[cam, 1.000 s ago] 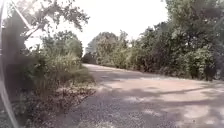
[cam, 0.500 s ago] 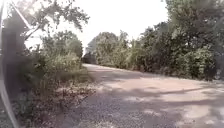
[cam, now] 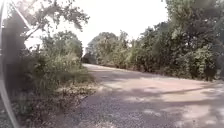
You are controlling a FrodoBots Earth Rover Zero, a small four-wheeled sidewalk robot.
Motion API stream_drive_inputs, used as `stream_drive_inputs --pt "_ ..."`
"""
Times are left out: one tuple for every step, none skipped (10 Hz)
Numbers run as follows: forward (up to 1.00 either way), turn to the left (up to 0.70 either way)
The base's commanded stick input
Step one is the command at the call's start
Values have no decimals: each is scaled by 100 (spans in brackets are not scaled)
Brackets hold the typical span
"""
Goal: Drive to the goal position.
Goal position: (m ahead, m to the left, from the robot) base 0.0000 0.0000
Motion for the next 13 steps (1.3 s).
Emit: stream_drive_inputs --pt "6 0" --pt "6 0" --pt "6 0" --pt "6 0" --pt "5 0" --pt "5 0" --pt "5 0" --pt "5 0" --pt "5 0" --pt "5 0" --pt "5 0" --pt "5 0" --pt "5 0"
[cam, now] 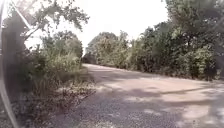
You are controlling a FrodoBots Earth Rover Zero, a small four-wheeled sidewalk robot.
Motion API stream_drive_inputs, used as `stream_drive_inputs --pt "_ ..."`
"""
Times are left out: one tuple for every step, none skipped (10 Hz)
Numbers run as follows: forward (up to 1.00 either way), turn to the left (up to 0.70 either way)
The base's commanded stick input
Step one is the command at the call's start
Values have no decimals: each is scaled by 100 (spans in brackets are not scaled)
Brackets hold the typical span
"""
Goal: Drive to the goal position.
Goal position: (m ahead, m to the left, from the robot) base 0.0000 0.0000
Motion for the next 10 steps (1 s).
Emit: stream_drive_inputs --pt "5 0" --pt "5 0" --pt "5 0" --pt "5 0" --pt "5 0" --pt "6 0" --pt "6 0" --pt "6 0" --pt "6 0" --pt "6 0"
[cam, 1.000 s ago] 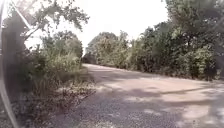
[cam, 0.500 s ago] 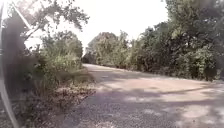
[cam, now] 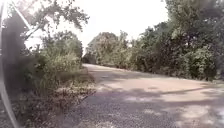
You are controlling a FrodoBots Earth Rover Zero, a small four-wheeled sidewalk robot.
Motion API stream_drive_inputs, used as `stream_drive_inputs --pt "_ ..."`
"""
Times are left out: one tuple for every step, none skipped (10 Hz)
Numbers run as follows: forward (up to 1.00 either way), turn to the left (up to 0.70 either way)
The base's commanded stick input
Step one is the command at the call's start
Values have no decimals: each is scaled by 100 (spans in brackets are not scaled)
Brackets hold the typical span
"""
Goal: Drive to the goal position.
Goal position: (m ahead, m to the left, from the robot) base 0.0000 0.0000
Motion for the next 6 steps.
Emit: stream_drive_inputs --pt "6 0" --pt "5 0" --pt "5 0" --pt "5 0" --pt "5 0" --pt "5 0"
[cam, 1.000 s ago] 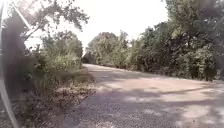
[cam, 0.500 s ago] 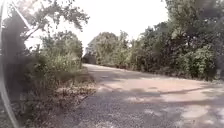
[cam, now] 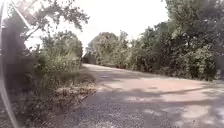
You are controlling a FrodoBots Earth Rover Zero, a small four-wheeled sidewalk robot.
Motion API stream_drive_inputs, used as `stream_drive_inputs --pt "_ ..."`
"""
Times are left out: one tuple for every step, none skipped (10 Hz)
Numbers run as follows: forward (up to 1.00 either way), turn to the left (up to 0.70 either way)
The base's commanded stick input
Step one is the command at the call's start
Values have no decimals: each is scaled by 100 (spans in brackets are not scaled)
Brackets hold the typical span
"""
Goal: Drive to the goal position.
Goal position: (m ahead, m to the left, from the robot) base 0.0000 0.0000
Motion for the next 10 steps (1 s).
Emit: stream_drive_inputs --pt "5 0" --pt "5 0" --pt "5 0" --pt "5 0" --pt "5 0" --pt "5 0" --pt "5 0" --pt "5 0" --pt "5 0" --pt "5 0"
